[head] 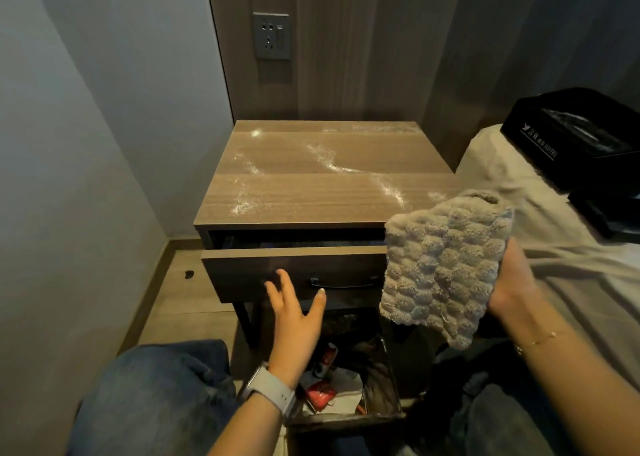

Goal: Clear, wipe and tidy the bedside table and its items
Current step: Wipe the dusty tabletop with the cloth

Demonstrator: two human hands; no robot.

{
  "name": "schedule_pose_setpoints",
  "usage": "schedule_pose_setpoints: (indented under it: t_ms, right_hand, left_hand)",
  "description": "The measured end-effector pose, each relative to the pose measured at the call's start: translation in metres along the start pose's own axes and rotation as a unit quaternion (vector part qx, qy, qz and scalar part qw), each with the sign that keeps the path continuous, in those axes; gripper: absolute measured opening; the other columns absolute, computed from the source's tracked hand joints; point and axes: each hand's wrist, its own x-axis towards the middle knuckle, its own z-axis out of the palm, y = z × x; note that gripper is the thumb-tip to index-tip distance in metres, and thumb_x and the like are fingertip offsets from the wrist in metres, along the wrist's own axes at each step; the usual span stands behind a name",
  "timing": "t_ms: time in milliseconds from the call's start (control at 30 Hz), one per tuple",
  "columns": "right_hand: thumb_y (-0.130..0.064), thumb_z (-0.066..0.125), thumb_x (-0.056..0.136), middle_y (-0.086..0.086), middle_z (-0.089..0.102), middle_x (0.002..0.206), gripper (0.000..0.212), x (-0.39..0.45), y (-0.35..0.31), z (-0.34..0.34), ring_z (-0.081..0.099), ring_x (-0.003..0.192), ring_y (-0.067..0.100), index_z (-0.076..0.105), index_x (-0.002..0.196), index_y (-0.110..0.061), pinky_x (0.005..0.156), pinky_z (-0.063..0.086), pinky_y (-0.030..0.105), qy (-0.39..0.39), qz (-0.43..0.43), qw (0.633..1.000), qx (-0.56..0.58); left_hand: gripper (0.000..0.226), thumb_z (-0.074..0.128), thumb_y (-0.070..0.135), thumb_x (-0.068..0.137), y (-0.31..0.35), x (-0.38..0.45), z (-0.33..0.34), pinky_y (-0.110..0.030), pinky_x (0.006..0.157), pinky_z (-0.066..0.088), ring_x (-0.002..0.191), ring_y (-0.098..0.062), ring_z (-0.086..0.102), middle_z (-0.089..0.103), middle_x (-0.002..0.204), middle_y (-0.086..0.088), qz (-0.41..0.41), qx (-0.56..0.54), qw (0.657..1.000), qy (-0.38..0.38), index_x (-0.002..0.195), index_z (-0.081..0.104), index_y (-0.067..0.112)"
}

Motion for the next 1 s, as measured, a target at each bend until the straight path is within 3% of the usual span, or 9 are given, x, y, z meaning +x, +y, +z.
schedule_pose_setpoints:
  t_ms: [133, 300, 400, 567, 667, 733, 800, 867, 1000]
  right_hand:
    - [-0.04, 0.034, 0.099, 0.012, 0.074, 0.093, 0.057, 0.005, 0.012, -0.014, 0.073, 0.08, 0.027, 0.079, 0.077, -0.014, 0.059, 0.058, 0.037, -0.011, 0.084, 0.996, 0.002]
    - [-0.038, 0.043, 0.095, 0.013, 0.071, 0.101, 0.043, 0.015, 0.019, -0.017, 0.068, 0.093, 0.03, 0.077, 0.087, -0.013, 0.084, 0.055, 0.043, -0.026, 0.127, 0.99, -0.047]
    - [-0.04, 0.051, 0.088, 0.015, 0.07, 0.103, 0.037, 0.016, 0.026, -0.016, 0.065, 0.098, 0.031, 0.074, 0.095, -0.012, 0.095, 0.047, 0.048, -0.031, 0.142, 0.986, -0.079]
    - [-0.026, 0.056, 0.091, 0.017, 0.069, 0.101, 0.027, 0.014, 0.034, -0.004, 0.064, 0.094, 0.031, 0.067, 0.108, -0.008, 0.091, 0.048, 0.049, -0.024, 0.027, 0.975, -0.22]
    - [-0.017, 0.059, 0.091, 0.011, 0.072, 0.093, 0.017, 0.018, 0.032, 0.009, 0.068, 0.084, 0.025, 0.063, 0.107, -0.011, 0.077, 0.053, 0.039, -0.048, -0.036, 0.951, -0.304]
    - [-0.011, 0.063, 0.087, 0.006, 0.071, 0.087, 0.016, 0.027, 0.023, 0.02, 0.067, 0.078, 0.018, 0.059, 0.103, -0.012, 0.069, 0.055, 0.03, -0.096, -0.068, 0.93, -0.348]
    - [-0.003, 0.064, 0.085, -0.003, 0.071, 0.087, 0.018, 0.038, 0.011, 0.034, 0.067, 0.079, 0.01, 0.061, 0.099, -0.014, 0.068, 0.054, 0.022, -0.157, -0.09, 0.901, -0.393]
    - [0.003, 0.062, 0.084, -0.007, 0.071, 0.089, 0.022, 0.051, 0.002, 0.045, 0.068, 0.086, 0.008, 0.062, 0.097, -0.014, 0.072, 0.053, 0.02, -0.211, -0.105, 0.883, -0.406]
    - [0.002, 0.063, 0.077, 0.001, 0.071, 0.105, 0.019, 0.066, 0.0, 0.049, 0.066, 0.104, 0.016, 0.063, 0.094, -0.009, 0.081, 0.055, 0.026, -0.262, -0.095, 0.888, -0.366]
  left_hand:
    - [0.087, 0.051, 0.033, 0.096, 0.007, 0.016, 0.011, -0.029, 0.111, 0.017, 0.148, -0.024, -0.003, -0.035, 0.153, -0.002, -0.009, -0.011, 1.0, -0.011, 0.15, -0.017, 0.032]
    - [0.079, 0.049, 0.027, 0.099, 0.012, 0.048, 0.004, -0.026, 0.11, 0.017, 0.147, -0.021, -0.001, -0.029, 0.156, -0.002, 0.0, -0.011, 1.0, -0.002, 0.152, -0.009, 0.029]
    - [0.076, 0.047, 0.028, 0.1, 0.012, 0.059, 0.003, -0.035, 0.115, 0.014, 0.148, -0.023, -0.004, -0.027, 0.157, -0.001, -0.021, -0.013, 0.999, -0.027, 0.151, -0.009, 0.03]
    - [0.076, 0.047, 0.025, 0.1, 0.014, 0.06, -0.005, -0.037, 0.116, 0.01, 0.148, -0.023, -0.005, -0.022, 0.158, -0.003, -0.048, -0.017, 0.998, -0.047, 0.151, -0.008, 0.033]
    - [0.056, 0.049, 0.024, 0.099, 0.029, 0.057, -0.025, -0.031, 0.114, 0.019, 0.145, -0.02, 0.022, 0.022, 0.158, -0.005, -0.024, 0.081, 0.994, -0.066, 0.15, 0.026, 0.022]
    - [0.034, 0.045, 0.031, 0.099, 0.052, 0.052, -0.032, -0.029, 0.107, 0.031, 0.131, -0.014, 0.045, 0.055, 0.137, 0.002, 0.022, 0.106, 0.986, -0.127, 0.132, 0.055, 0.025]
    - [0.035, 0.041, 0.048, 0.095, 0.075, 0.049, -0.036, -0.032, 0.103, 0.039, 0.118, -0.008, 0.054, 0.064, 0.121, 0.01, 0.028, 0.068, 0.977, -0.2, 0.118, 0.062, 0.032]
    - [0.052, 0.041, 0.064, 0.082, 0.087, 0.057, -0.037, -0.036, 0.1, 0.043, 0.112, -0.008, 0.059, 0.068, 0.115, 0.01, 0.016, 0.036, 0.969, -0.245, 0.115, 0.067, 0.032]
    - [0.055, 0.046, 0.063, 0.077, 0.077, 0.077, -0.035, -0.04, 0.101, 0.042, 0.111, -0.017, 0.06, 0.07, 0.111, 0.003, -0.044, -0.054, 0.955, -0.289, 0.112, 0.07, 0.028]
